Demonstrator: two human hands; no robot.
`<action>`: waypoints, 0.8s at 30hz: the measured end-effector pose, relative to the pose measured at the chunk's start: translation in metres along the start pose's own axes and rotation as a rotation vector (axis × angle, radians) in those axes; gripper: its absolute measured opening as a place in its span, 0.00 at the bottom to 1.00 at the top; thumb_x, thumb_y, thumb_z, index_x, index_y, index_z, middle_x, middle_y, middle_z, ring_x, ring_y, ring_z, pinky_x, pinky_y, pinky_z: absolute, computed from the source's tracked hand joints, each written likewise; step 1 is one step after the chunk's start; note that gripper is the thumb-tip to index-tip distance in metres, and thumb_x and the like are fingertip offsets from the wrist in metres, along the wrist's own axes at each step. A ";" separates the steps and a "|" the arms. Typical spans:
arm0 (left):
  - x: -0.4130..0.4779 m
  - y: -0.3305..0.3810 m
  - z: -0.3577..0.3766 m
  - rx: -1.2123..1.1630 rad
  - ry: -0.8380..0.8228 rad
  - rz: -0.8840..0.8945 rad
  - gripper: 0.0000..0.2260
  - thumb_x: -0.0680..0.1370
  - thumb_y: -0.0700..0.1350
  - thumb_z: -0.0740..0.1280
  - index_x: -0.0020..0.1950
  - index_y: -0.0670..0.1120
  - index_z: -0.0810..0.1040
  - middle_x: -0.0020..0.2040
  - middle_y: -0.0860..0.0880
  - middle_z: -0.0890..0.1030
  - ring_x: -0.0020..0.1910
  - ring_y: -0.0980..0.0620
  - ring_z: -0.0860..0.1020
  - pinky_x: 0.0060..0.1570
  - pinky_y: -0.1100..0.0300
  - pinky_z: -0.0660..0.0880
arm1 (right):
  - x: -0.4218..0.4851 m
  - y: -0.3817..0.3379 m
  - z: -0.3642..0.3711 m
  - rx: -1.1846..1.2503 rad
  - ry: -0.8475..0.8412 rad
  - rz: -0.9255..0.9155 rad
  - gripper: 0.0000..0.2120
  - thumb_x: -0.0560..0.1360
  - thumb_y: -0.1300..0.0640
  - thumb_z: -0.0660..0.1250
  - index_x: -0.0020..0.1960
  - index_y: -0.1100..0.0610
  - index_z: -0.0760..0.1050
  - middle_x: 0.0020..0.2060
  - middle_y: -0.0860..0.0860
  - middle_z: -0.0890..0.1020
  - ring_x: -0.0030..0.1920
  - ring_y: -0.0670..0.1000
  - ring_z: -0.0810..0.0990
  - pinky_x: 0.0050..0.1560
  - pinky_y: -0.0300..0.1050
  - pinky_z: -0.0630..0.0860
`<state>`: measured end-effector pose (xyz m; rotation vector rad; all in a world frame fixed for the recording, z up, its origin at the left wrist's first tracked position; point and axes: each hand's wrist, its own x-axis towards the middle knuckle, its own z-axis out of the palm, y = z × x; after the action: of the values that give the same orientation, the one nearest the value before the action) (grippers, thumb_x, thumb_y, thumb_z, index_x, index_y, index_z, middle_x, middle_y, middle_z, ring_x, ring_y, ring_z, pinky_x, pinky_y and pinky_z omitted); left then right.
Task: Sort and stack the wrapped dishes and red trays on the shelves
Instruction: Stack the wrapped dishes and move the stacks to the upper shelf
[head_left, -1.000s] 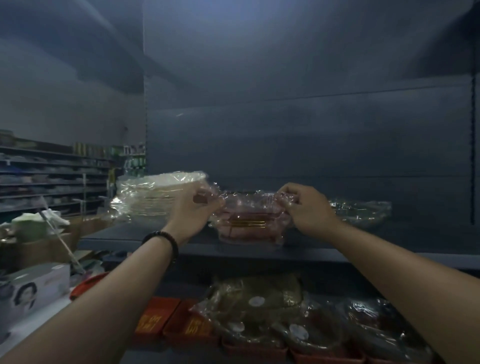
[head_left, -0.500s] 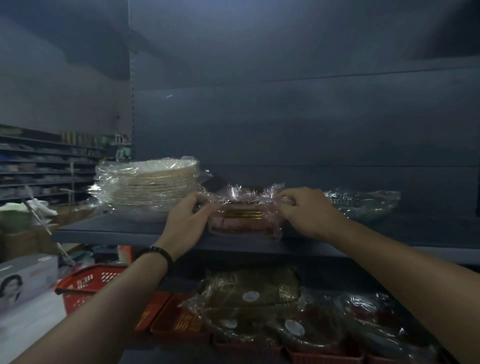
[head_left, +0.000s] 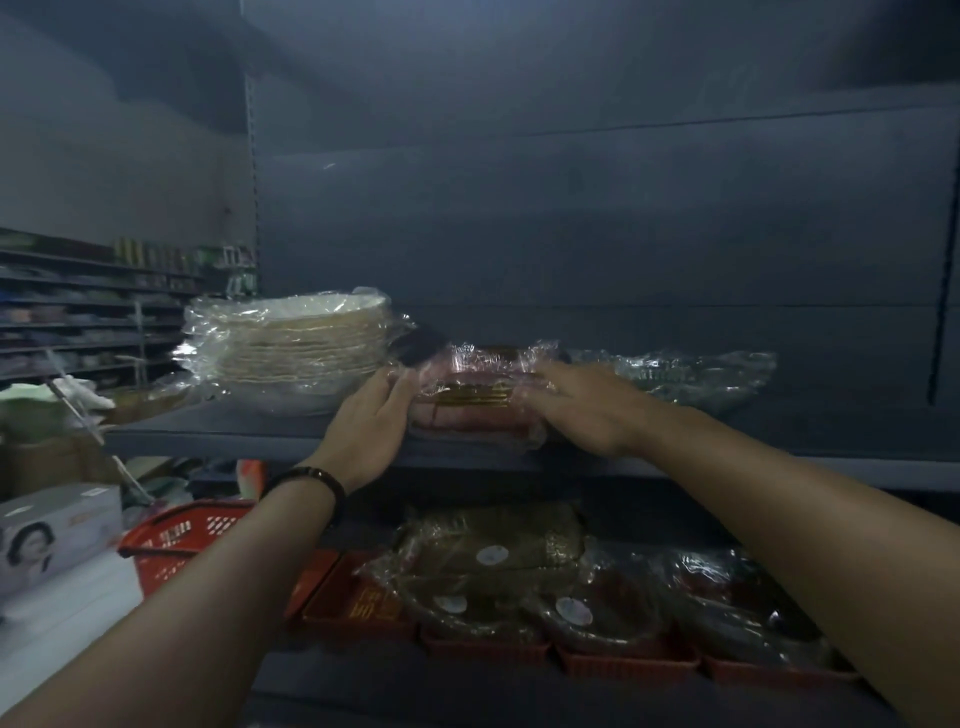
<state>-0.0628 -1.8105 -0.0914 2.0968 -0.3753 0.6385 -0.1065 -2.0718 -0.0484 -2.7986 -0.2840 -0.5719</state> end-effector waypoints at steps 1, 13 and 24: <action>-0.005 0.004 -0.001 -0.054 0.003 -0.010 0.21 0.85 0.65 0.55 0.67 0.53 0.75 0.66 0.53 0.79 0.66 0.47 0.77 0.66 0.47 0.70 | -0.005 -0.001 0.003 0.010 0.039 -0.009 0.42 0.74 0.22 0.50 0.79 0.46 0.65 0.79 0.54 0.69 0.80 0.61 0.64 0.76 0.64 0.65; -0.148 -0.080 0.066 -0.053 0.157 0.023 0.08 0.79 0.43 0.72 0.50 0.57 0.79 0.46 0.58 0.84 0.45 0.60 0.83 0.47 0.49 0.83 | -0.098 0.001 0.119 -0.112 0.318 -0.370 0.06 0.80 0.49 0.64 0.48 0.50 0.74 0.42 0.46 0.75 0.43 0.50 0.75 0.39 0.44 0.72; -0.166 -0.174 0.123 0.079 -0.211 -0.303 0.10 0.80 0.48 0.71 0.45 0.64 0.77 0.47 0.60 0.86 0.51 0.58 0.84 0.56 0.60 0.78 | -0.052 0.022 0.253 -0.201 -0.047 -0.028 0.27 0.79 0.56 0.68 0.76 0.45 0.67 0.72 0.50 0.70 0.56 0.61 0.85 0.49 0.56 0.83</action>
<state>-0.0778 -1.8100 -0.3608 2.2443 -0.1437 0.2587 -0.0582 -2.0236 -0.2983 -3.0089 -0.2899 -0.5706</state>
